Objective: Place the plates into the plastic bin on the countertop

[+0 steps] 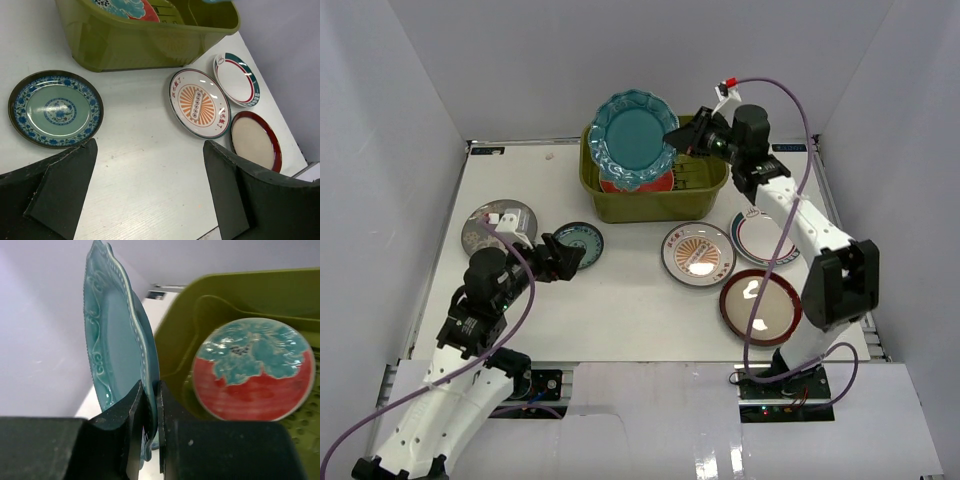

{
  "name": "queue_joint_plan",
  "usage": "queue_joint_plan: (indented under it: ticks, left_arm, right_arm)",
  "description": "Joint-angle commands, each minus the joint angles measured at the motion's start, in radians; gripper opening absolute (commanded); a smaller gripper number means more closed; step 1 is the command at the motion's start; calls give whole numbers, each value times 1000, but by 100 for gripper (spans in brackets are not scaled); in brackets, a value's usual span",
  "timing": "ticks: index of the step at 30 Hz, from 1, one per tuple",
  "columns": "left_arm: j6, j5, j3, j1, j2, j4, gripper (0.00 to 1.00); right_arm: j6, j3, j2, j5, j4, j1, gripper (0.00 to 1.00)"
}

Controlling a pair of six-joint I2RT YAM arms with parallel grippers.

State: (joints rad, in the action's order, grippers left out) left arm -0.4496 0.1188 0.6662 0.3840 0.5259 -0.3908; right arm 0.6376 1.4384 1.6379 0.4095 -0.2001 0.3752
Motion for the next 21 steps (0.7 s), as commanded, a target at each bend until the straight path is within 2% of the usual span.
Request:
queue_joint_plan:
  ticks: [1, 2, 7, 11, 21]
  left_arm:
    - [23, 10, -2, 3, 8, -10, 98]
    - [23, 9, -5, 3, 8, -7, 98]
    - [6, -1, -13, 3, 19, -8, 97]
    - [-8, -10, -8, 3, 48, -5, 96]
    - [-53, -41, 9, 4, 114, 15, 96]
  right_arm:
    - [-102, 210, 75, -98, 48, -4, 8]
    - [-110, 279, 133, -113, 97, -4, 8]
    - [-144, 390, 284, -150, 125, -4, 8]
    - [-118, 513, 416, -100, 198, -5, 8]
    - [-102, 406, 465, -115, 163, -4, 8]
